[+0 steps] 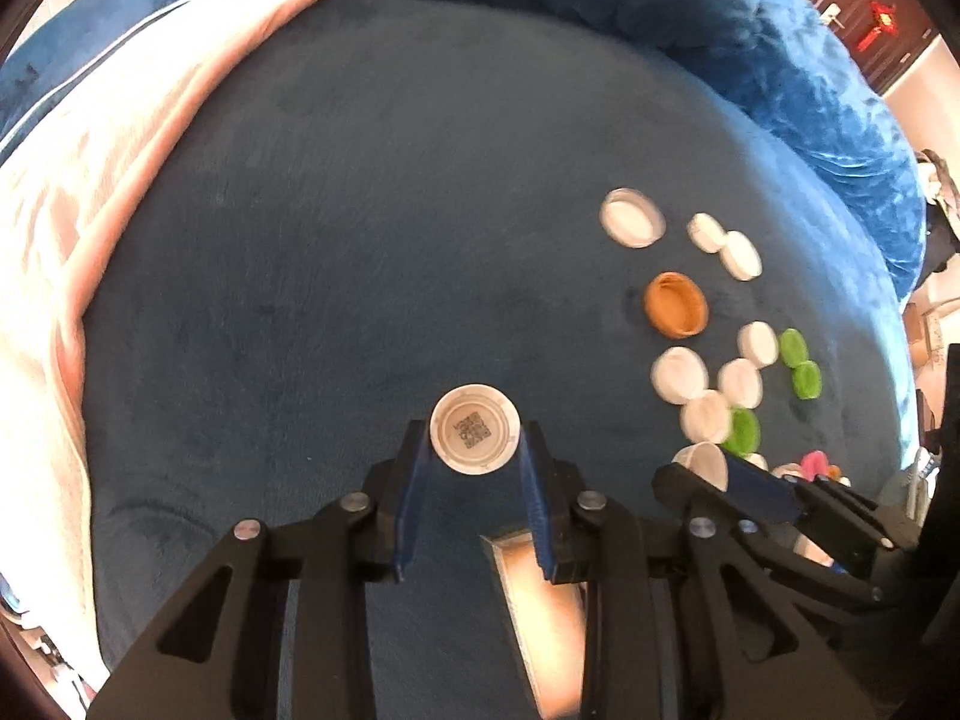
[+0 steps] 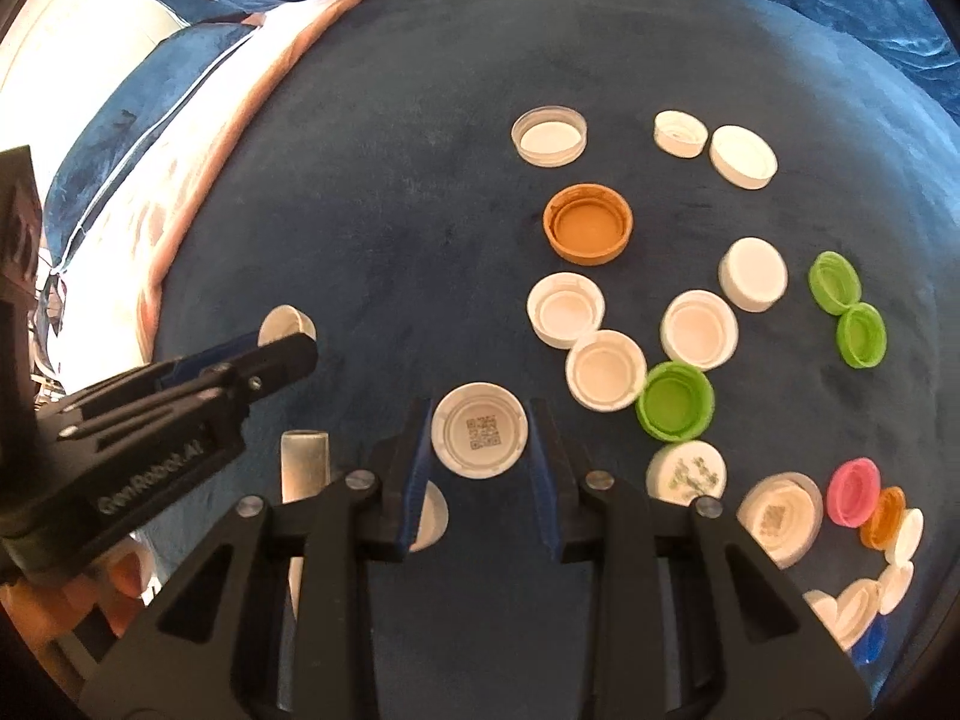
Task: Organize objects
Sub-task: 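Grasp a QR-printed white cap with the left gripper while the right grasps another, then carry both QR-printed caps in the grippers over the basket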
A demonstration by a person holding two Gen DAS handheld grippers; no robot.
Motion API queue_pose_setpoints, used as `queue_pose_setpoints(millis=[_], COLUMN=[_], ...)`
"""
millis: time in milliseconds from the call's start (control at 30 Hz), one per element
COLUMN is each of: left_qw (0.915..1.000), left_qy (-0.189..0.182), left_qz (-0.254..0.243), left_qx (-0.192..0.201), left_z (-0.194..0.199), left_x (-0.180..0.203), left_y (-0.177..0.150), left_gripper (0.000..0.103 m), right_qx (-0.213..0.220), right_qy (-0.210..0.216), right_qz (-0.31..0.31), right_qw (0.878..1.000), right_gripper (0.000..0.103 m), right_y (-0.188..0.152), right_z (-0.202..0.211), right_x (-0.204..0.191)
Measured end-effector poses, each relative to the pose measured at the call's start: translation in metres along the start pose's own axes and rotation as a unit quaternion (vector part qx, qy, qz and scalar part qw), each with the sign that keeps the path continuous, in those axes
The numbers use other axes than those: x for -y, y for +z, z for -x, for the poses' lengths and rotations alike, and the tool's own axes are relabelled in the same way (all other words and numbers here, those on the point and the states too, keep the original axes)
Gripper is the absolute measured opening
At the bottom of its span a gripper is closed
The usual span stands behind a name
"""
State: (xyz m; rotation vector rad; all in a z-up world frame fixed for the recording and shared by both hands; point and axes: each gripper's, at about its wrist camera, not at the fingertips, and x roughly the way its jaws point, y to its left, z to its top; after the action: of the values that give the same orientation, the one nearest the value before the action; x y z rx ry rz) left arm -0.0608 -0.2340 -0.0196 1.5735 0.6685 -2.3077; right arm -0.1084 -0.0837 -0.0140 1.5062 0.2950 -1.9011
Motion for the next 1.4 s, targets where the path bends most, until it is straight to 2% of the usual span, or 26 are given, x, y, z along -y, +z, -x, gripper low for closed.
queue_pose_setpoints(millis=[167, 367, 600, 800, 1067, 1233, 1400], left_qw=[0.9995, 0.9964, 0.9879, 0.9784, 0.9618, 0.9496, 0.9376], left_qy=[-0.010, -0.027, -0.067, -0.095, -0.132, -0.155, -0.176], left_qz=[-0.027, -0.077, -0.133, -0.178, -0.238, -0.272, -0.299], left_qx=[0.008, 0.024, 0.043, 0.044, 0.032, 0.023, 0.015], left_z=[0.020, 0.043, 0.070, 0.081, 0.082, 0.081, 0.078], left_x=[0.028, 0.086, 0.167, 0.233, 0.314, 0.364, 0.406], left_y=[-0.006, -0.011, -0.019, -0.032, -0.059, -0.078, -0.093], left_gripper=[0.030, 0.030, 0.030, 0.030, 0.030, 0.030, 0.030], right_qx=[0.019, 0.050, 0.077, 0.097, 0.145, 0.177, 0.196], right_qy=[-0.011, -0.036, -0.070, -0.093, -0.098, -0.112, -0.107], right_qz=[-0.011, -0.031, -0.065, -0.103, -0.203, -0.259, -0.318], right_qw=[1.000, 0.998, 0.993, 0.986, 0.963, 0.943, 0.921], right_gripper=[0.031, 0.031, 0.031, 0.031, 0.031, 0.031, 0.031], right_y=[-0.005, -0.015, -0.039, -0.067, -0.121, -0.148, -0.173], right_z=[0.028, 0.072, 0.118, 0.158, 0.208, 0.236, 0.252], right_x=[0.009, 0.035, 0.077, 0.120, 0.187, 0.226, 0.263])
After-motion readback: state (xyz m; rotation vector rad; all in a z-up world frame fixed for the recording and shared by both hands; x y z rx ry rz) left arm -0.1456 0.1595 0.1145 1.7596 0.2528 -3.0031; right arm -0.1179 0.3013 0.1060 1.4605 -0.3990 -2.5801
